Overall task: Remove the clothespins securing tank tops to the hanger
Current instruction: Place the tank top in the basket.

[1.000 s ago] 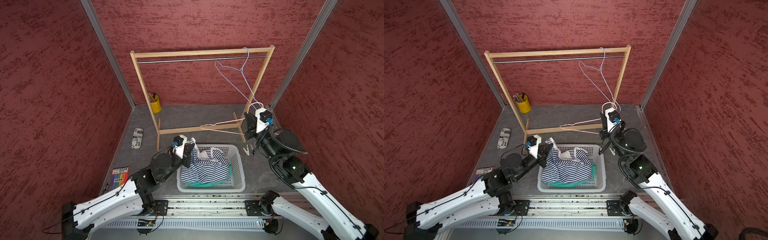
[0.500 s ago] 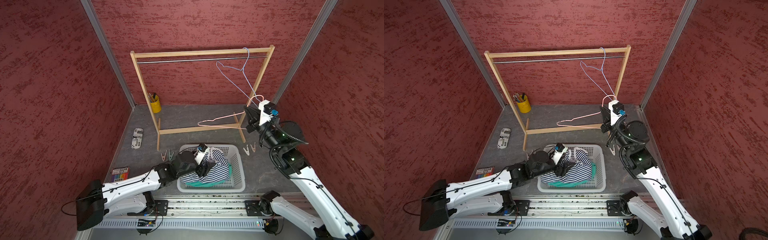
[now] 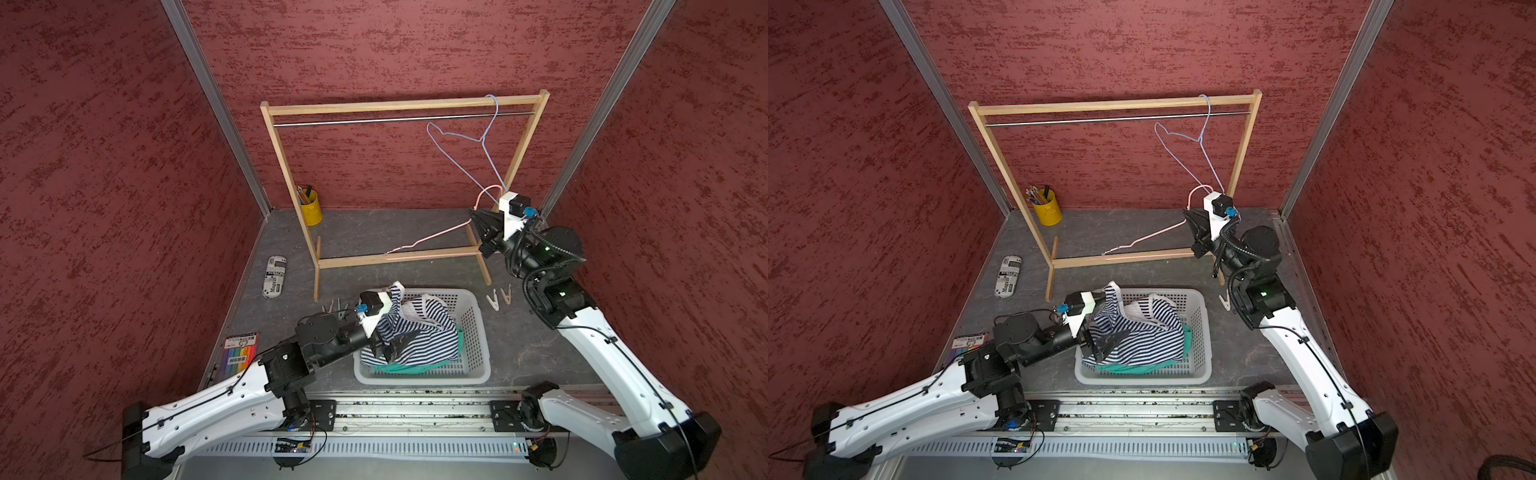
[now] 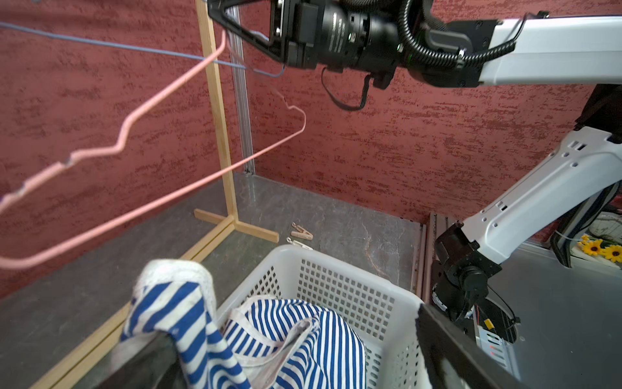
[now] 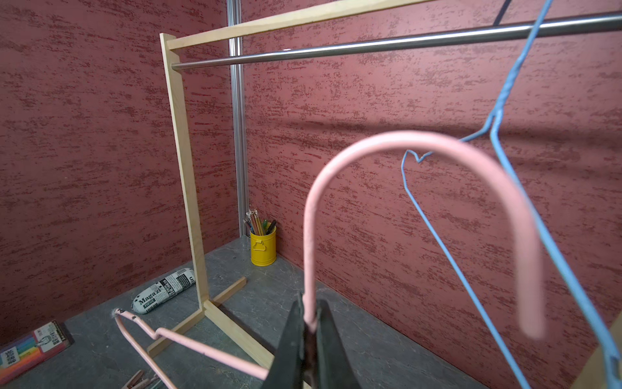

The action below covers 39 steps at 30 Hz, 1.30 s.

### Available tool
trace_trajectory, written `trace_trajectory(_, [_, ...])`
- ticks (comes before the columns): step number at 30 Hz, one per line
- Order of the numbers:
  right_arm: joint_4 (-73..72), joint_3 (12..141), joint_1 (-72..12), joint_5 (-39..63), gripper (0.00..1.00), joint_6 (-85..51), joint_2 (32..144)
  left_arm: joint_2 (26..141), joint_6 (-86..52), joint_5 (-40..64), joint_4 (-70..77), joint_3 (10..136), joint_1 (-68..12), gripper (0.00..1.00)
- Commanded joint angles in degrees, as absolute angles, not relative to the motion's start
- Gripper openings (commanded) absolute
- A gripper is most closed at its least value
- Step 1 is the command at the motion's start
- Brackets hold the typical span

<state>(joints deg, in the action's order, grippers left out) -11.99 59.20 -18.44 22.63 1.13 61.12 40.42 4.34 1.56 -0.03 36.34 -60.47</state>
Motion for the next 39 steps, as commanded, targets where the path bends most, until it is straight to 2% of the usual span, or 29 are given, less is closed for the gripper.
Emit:
trace_trajectory(1, [-16.6,61.5,-17.7,26.2,0.0,-0.9,61.8,46.0,10.3,1.2,-17.0,45.4,-60.3,1.0])
trace_trajectory(5, [-15.8,61.9,-16.8,26.9,0.0,-1.0,62.1,56.3,11.3,0.6,-38.2,57.8,-60.9,0.98])
trace_trajectory(10, [-14.7,61.5,-15.2,27.7,0.0,-1.3,63.0,60.1,9.9,9.6,-47.1,62.5,-61.7,1.0])
trace_trajectory(13, [-16.1,60.5,-14.0,29.3,0.0,-2.0,63.3,64.7,8.5,10.1,-54.3,67.1,-62.9,1.0])
trace_trajectory(18, [-18.4,59.0,-12.9,31.2,0.0,-3.3,64.0,71.0,9.3,-4.8,-59.9,74.6,-67.4,1.0])
trace_trajectory(20, [-18.8,58.5,-12.6,31.6,0.0,-3.4,63.9,72.5,10.4,-6.8,-61.7,77.3,-67.7,1.0])
trace_trajectory(24, [-18.9,56.6,-11.8,31.1,0.0,-3.4,62.6,76.3,11.4,-25.8,-64.9,82.6,-72.7,1.0])
trace_trajectory(26, [-19.4,55.7,-11.3,31.0,0.0,-3.6,62.0,75.1,13.9,-30.6,-62.4,83.8,-74.6,1.0])
trace_trajectory(30, [-20.0,54.7,-10.5,31.7,0.0,-4.4,61.8,68.1,20.3,-28.8,-51.5,85.1,-76.8,1.0])
trace_trajectory(32, [-20.4,54.2,-10.3,31.9,0.0,-4.7,61.6,65.2,22.1,-24.4,-47.9,84.4,-76.0,1.0])
trace_trajectory(35, [-21.6,53.4,-9.9,33.5,0.0,-5.3,61.4,68.1,23.8,-17.0,-56.2,88.4,-74.2,1.0])
trace_trajectory(38, [-20.5,53.7,-9.8,38.0,0.0,-5.1,61.9,76.2,21.6,-15.3,-69.8,96.0,-72.0,1.0])
trace_trajectory(39, [-19.8,53.6,-9.9,40.4,0.0,-4.9,61.9,77.0,21.0,-16.3,-70.2,96.3,-72.0,1.0])
